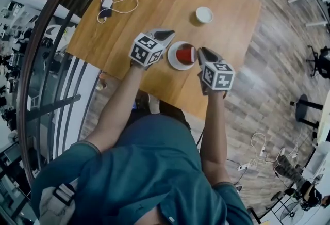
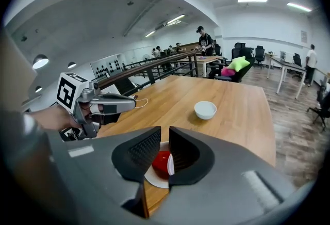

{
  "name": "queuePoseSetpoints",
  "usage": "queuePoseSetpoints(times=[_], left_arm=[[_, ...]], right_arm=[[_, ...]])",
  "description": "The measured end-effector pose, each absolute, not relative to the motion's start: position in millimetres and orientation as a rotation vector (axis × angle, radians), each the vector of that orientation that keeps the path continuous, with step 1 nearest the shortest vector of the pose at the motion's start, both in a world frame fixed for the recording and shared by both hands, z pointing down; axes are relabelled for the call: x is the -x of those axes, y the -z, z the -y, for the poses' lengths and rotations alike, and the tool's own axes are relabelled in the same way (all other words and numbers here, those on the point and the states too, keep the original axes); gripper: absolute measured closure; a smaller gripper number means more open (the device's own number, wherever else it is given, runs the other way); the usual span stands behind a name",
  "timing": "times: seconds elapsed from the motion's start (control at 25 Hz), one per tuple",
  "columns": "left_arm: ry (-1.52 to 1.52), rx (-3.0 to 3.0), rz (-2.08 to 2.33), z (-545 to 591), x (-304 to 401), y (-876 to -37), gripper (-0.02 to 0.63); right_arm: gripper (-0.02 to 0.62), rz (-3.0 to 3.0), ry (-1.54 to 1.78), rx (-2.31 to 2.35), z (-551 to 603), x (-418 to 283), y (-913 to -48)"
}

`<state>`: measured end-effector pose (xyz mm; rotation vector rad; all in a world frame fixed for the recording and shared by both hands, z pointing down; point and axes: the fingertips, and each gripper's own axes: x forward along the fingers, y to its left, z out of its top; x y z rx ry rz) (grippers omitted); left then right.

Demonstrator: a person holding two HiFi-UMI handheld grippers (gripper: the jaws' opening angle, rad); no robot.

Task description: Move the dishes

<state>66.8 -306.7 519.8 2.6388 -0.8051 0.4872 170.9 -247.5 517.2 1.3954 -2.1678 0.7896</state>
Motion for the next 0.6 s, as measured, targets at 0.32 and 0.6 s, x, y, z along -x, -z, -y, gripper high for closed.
queuePoseSetpoints(times=[0.32, 0.6], left_arm=[[-0.558, -2.557, 0.767, 306.2, -74.4, -568.7, 0.604], [-0.623, -2.499, 0.723, 301.9, -82.2, -606.0, 0.591]], right_arm=[[0.529, 2.139, -0.881, -1.291, 244.8, -160.0, -563.2], [0.526, 2.102, -0.932, -1.229, 243.1, -153.8, -595.0]])
